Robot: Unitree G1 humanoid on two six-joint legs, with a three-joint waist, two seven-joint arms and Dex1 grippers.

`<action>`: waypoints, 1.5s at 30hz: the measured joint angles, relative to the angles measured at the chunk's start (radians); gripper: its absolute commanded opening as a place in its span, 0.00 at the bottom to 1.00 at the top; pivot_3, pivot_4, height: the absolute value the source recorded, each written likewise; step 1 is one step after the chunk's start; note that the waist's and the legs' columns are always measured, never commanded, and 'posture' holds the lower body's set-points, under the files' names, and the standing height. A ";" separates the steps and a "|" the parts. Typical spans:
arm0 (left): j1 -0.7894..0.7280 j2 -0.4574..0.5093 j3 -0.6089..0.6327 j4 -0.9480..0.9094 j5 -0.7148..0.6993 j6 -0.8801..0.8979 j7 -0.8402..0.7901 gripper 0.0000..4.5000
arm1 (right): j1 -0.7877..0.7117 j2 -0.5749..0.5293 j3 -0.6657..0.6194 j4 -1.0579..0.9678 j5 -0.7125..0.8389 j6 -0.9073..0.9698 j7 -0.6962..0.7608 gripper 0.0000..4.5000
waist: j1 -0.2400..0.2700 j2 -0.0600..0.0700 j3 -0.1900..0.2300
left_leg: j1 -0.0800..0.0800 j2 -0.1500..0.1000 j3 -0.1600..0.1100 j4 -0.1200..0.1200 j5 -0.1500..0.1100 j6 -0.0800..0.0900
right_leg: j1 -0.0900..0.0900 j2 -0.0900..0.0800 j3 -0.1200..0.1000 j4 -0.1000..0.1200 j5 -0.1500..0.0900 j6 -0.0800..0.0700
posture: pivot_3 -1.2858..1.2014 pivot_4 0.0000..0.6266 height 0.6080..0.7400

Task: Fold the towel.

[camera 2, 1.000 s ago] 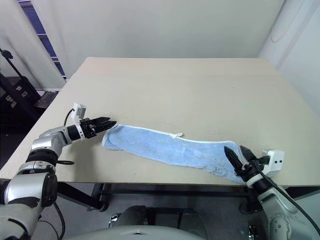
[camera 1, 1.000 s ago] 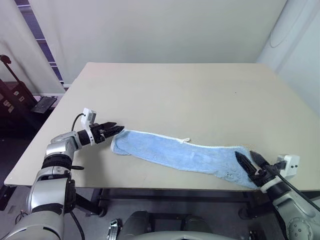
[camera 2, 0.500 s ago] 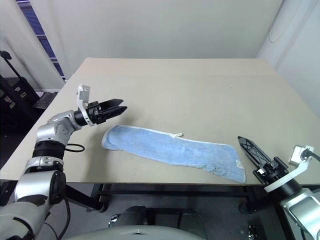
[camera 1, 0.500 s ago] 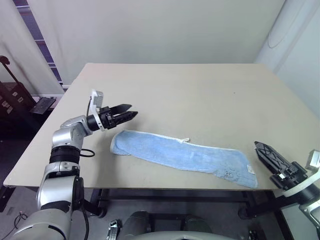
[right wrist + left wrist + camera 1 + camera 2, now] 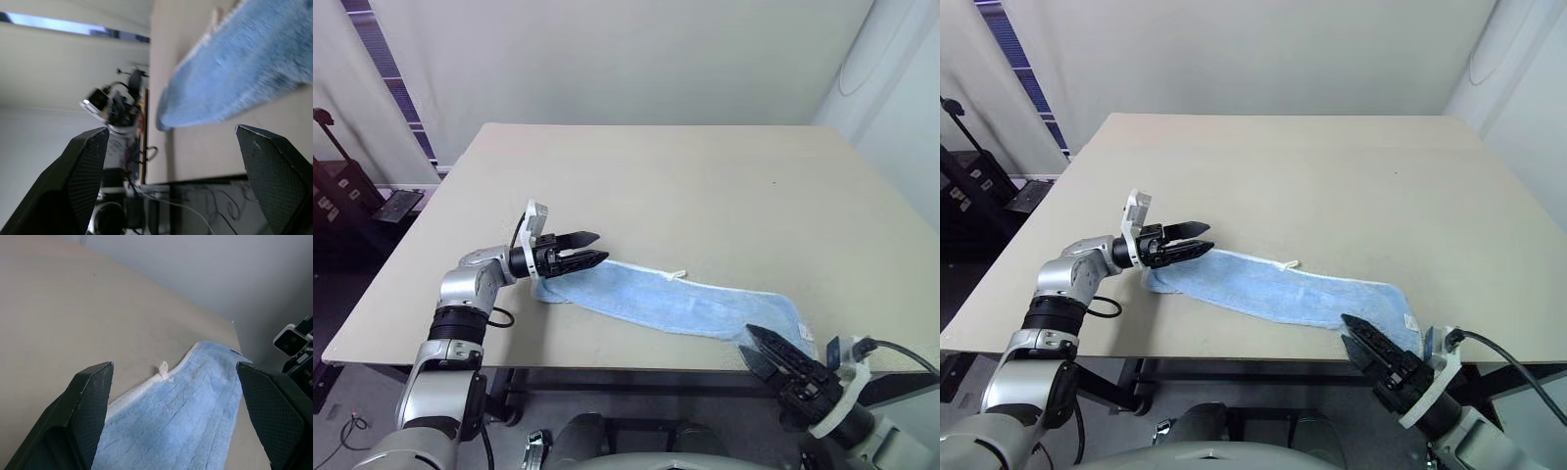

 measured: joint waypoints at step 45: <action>0.002 -0.014 -0.016 0.021 0.020 -0.066 0.052 0.95 | -0.186 0.017 -0.168 0.275 -0.200 -0.109 -0.203 0.01 | 0.001 0.001 -0.001 | -0.003 0.000 0.001 0.003 -0.004 0.007 | 0.002 0.000 0.000 -0.011 0.003 0.003 | 0.52 0.00 0.86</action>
